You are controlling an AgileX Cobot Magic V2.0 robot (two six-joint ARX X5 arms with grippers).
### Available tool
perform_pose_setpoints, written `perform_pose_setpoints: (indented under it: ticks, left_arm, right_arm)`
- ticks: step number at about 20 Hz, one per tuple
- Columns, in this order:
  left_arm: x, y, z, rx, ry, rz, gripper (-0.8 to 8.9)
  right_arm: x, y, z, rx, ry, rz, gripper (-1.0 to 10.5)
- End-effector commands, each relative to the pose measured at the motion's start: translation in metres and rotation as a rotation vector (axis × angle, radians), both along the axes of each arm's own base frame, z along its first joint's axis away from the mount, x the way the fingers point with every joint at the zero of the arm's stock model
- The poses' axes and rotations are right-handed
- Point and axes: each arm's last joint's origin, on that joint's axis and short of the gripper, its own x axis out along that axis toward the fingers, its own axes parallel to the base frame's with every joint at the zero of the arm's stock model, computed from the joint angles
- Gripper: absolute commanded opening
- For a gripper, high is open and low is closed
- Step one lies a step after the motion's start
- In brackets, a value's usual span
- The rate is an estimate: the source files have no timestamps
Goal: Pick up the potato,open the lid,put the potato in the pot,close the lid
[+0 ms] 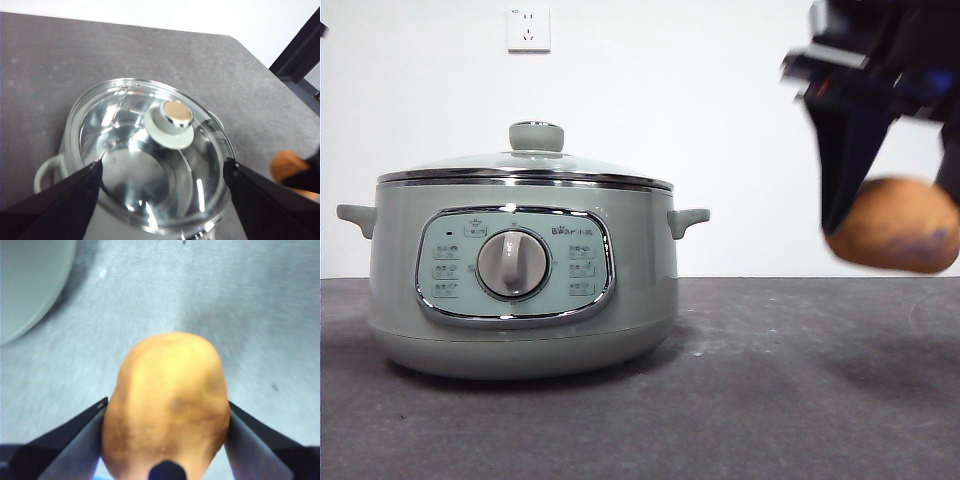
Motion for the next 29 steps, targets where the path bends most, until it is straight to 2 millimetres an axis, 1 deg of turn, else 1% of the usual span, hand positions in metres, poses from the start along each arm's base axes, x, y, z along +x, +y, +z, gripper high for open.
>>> perform_pose_setpoints:
  ticks: [1, 3, 5, 7, 9, 12, 15, 19, 23, 24, 27, 28, 29]
  left_arm:
    - [0.014, -0.007, -0.001, 0.010, -0.007, 0.005, 4.08]
    - [0.027, -0.018, 0.002, 0.040, 0.002, -0.001, 4.08]
    - [0.039, -0.035, 0.008, 0.082, 0.001, -0.006, 4.08]
    - [0.051, -0.053, 0.014, 0.131, -0.019, -0.020, 4.07]
    - [0.062, -0.071, 0.015, 0.161, -0.028, -0.022, 4.07]
    - [0.077, -0.094, 0.005, 0.189, -0.028, -0.037, 4.06]
    - [0.090, -0.108, -0.011, 0.231, 0.004, -0.027, 4.06]
    - [0.104, -0.118, -0.031, 0.266, 0.054, -0.029, 4.06]
    - [0.111, -0.122, -0.044, 0.287, 0.097, -0.034, 4.03]
    - [0.111, -0.122, -0.044, 0.289, 0.098, -0.032, 3.75]
    - [0.111, -0.122, -0.044, 0.292, 0.098, -0.032, 0.55]
    - [0.111, -0.122, -0.044, 0.296, 0.099, -0.033, -0.18]
    - [0.111, -0.122, -0.044, 0.303, 0.094, -0.038, -0.09]
  right_arm:
    - [-0.011, -0.007, 0.013, 0.013, -0.039, 0.011, -0.1]
    - [-0.021, -0.013, 0.023, 0.036, -0.074, 0.011, -0.1]
    - [-0.028, -0.018, 0.031, 0.058, -0.108, 0.010, -0.1]
    - [-0.032, -0.020, 0.035, 0.069, -0.124, 0.010, -0.1]
    - [-0.034, -0.022, 0.036, 0.064, -0.117, 0.010, -0.1]
    - [-0.037, -0.024, 0.034, 0.049, -0.093, 0.010, -0.1]
    - [-0.037, -0.024, 0.034, 0.046, -0.090, 0.010, -0.1]
    - [-0.037, -0.024, 0.034, 0.044, -0.092, 0.009, -0.1]
    - [-0.037, -0.025, 0.034, 0.022, -0.104, -0.005, -0.1]
    - [-0.036, -0.025, 0.034, 0.010, -0.112, -0.012, -0.1]
    - [-0.036, -0.025, 0.034, 0.007, -0.114, -0.015, -0.1]
    - [-0.036, -0.025, 0.034, 0.007, -0.114, -0.015, -0.1]
    - [-0.036, -0.025, 0.034, 0.007, -0.114, -0.015, -0.1]
